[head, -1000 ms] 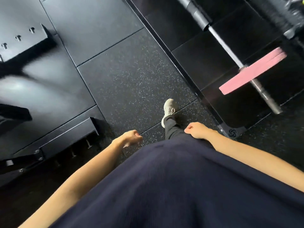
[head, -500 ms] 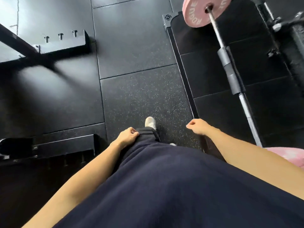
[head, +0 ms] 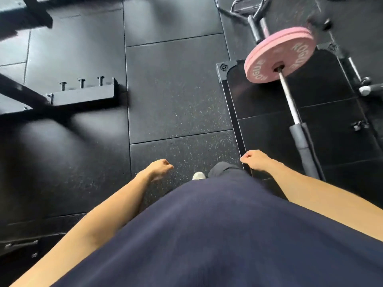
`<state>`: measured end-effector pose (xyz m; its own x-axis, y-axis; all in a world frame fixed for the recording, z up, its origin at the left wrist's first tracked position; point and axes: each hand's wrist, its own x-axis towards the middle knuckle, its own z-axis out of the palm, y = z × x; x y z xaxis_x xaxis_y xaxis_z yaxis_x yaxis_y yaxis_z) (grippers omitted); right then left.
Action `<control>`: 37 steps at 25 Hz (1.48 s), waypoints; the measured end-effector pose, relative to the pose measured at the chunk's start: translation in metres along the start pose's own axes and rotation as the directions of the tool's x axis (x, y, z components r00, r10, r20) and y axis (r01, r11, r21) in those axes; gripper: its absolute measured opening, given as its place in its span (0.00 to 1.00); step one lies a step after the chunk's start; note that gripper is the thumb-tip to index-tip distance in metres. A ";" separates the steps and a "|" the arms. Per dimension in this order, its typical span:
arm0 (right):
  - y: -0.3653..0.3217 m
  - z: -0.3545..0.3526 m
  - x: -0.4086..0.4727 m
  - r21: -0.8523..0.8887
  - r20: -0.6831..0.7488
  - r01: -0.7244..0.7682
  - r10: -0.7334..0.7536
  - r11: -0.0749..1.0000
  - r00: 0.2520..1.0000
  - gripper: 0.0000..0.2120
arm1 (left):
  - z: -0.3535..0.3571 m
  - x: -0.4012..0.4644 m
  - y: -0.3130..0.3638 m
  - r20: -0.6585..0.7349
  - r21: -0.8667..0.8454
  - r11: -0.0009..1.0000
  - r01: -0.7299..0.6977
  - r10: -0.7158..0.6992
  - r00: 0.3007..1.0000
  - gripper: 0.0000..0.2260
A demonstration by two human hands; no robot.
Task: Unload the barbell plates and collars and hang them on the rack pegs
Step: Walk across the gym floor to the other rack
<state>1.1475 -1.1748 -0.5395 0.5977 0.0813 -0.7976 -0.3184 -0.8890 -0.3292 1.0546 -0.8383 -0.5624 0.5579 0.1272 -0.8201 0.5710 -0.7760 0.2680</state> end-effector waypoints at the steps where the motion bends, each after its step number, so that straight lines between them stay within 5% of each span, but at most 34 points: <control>1: -0.017 -0.015 0.017 0.016 0.002 0.009 -0.009 1.000 1.000 0.12 | -0.023 0.016 0.011 -0.005 -0.002 1.000 -0.003 0.003 1.000 0.16; 12: -0.173 -0.189 0.233 -0.135 0.149 0.012 0.008 0.991 0.989 0.09 | -0.223 0.188 0.122 0.143 0.045 0.997 0.060 -0.066 0.988 0.11; 18: -0.297 -0.305 0.337 -0.187 0.164 0.103 -0.072 0.977 0.984 0.10 | -0.354 0.269 0.179 -0.113 -0.272 0.957 0.098 -0.133 0.985 0.16; 26: -0.457 -0.390 0.488 -0.324 0.195 0.127 -0.066 0.938 0.979 0.11 | -0.511 0.425 0.179 0.041 -0.277 0.947 0.165 -0.160 0.986 0.19; 37: -0.727 -0.504 0.638 -0.303 0.124 0.177 -0.146 0.936 0.982 0.06 | -0.815 0.567 0.187 -0.088 -0.349 0.935 0.067 -0.104 0.991 0.15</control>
<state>2.1311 -0.7039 -0.5539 0.5421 0.2653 -0.7974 0.0309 -0.9545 -0.2966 1.9685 -0.4075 -0.5651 0.5464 0.2605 -0.7960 0.7813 -0.5008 0.3724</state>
